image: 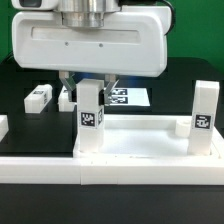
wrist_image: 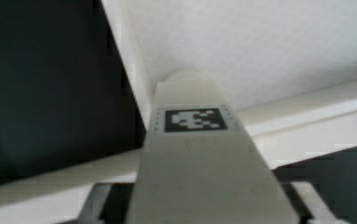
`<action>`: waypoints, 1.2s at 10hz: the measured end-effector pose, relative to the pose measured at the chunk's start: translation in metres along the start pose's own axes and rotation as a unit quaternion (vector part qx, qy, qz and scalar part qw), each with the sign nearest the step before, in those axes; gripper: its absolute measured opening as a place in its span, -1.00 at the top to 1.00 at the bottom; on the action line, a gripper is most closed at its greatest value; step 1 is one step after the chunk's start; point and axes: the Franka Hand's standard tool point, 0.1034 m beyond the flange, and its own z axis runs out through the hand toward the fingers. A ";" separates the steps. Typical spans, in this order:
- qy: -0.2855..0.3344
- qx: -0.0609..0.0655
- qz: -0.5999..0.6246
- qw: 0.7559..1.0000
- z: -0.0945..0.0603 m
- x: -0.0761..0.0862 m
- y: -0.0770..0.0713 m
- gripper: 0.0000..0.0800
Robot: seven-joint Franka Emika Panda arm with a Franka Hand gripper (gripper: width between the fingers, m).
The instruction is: Assemble desk
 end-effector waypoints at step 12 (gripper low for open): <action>-0.013 0.017 0.200 0.979 -0.041 -0.055 -0.025 -0.62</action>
Offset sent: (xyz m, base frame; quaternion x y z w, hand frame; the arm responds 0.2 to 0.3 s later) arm 0.0000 0.0000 0.0000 0.0000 0.0000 0.1296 0.9916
